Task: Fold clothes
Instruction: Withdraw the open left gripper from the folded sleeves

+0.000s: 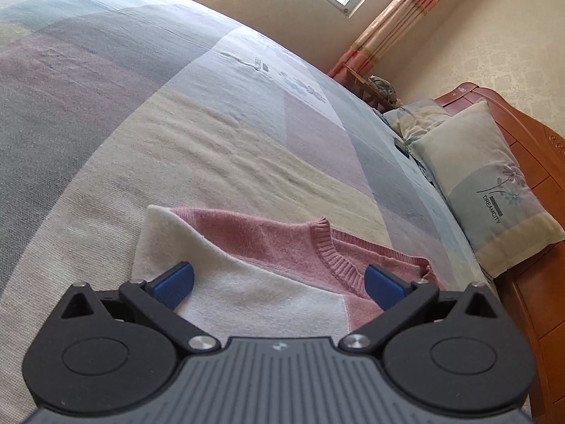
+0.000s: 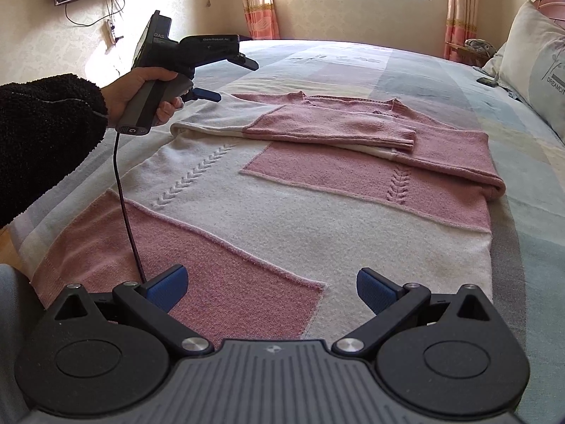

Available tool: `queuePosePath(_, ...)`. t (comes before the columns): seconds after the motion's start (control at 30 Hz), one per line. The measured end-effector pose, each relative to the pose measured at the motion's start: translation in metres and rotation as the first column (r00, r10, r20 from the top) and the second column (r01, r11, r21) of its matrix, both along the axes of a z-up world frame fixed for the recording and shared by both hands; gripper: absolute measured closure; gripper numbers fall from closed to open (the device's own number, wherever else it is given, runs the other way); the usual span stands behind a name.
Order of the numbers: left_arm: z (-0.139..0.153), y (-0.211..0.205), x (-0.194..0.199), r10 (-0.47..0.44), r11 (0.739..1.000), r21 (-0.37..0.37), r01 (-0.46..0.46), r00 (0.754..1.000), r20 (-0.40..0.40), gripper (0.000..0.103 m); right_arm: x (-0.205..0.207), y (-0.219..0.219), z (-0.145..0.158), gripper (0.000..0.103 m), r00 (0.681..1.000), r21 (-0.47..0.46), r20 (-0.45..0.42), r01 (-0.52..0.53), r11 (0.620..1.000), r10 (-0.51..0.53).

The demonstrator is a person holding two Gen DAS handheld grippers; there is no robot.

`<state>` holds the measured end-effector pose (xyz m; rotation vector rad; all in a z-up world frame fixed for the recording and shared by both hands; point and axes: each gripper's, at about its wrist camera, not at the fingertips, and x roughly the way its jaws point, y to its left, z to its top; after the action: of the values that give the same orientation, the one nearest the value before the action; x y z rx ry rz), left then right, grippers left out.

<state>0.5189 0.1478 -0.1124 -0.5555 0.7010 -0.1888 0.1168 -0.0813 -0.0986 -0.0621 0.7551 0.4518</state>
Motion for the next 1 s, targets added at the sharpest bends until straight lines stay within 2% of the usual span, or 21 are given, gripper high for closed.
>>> queuePosePath(0.1, -0.001, -0.005, 0.007, 0.008, 1.000, 0.017, -0.008, 1.000, -0.015, 0.001, 0.001, -0.001, -0.001, 0.000, 1.000, 0.009, -0.008, 0.003, 1.000, -0.003)
queuePosePath(0.23, 0.014, -0.019, -0.005, -0.068, 0.997, 0.020, 0.069, 0.997, -0.024, 0.001, 0.000, -0.001, 0.000, 0.000, 1.000, 0.012, -0.006, 0.004, 1.000, -0.004)
queuePosePath(0.3, 0.020, -0.028, -0.017, -0.124, 0.991, -0.050, 0.124, 0.992, 0.003, 0.001, -0.002, -0.001, 0.001, 0.000, 1.000, 0.015, 0.002, 0.002, 1.000, -0.002)
queuePosePath(0.37, 0.022, -0.042, -0.023, -0.184, 0.972, -0.151, 0.182, 0.983, 0.004, 0.001, -0.002, -0.001, 0.002, 0.000, 1.000, 0.015, 0.006, -0.002, 1.000, 0.002)
queuePosePath(0.43, 0.022, -0.061, -0.023, -0.227, 0.958, -0.178, 0.225, 0.974, 0.010, 0.001, -0.004, 0.000, 0.002, 0.000, 1.000, 0.012, 0.009, -0.007, 1.000, 0.007)
queuePosePath(0.53, 0.010, -0.086, -0.020, -0.236, 0.965, -0.125, 0.230, 0.971, -0.034, 0.001, -0.004, 0.002, 0.003, 0.000, 1.000, 0.010, 0.011, -0.015, 1.000, 0.015)
queuePosePath(0.63, -0.002, -0.094, -0.021, -0.199, 0.976, -0.101, 0.191, 0.977, -0.077, 0.001, -0.002, 0.001, 0.002, 0.000, 1.000, 0.008, 0.010, -0.009, 1.000, 0.009)
queuePosePath(0.67, 0.003, -0.095, -0.024, -0.188, 0.979, -0.095, 0.179, 0.978, -0.091, 0.001, -0.002, 0.000, 0.002, 0.000, 1.000, 0.010, 0.010, -0.004, 1.000, 0.004)
queuePosePath(0.77, 0.029, -0.095, -0.038, -0.181, 0.982, -0.067, 0.175, 0.978, -0.100, 0.001, 0.000, -0.005, 0.003, 0.000, 1.000, 0.023, 0.013, 0.017, 1.000, -0.018)
queuePosePath(1.0, 0.109, -0.095, -0.097, -0.191, 0.979, 0.062, 0.192, 0.981, -0.025, 0.001, 0.006, -0.020, 0.004, 0.000, 0.997, 0.055, 0.012, 0.074, 0.996, -0.075)
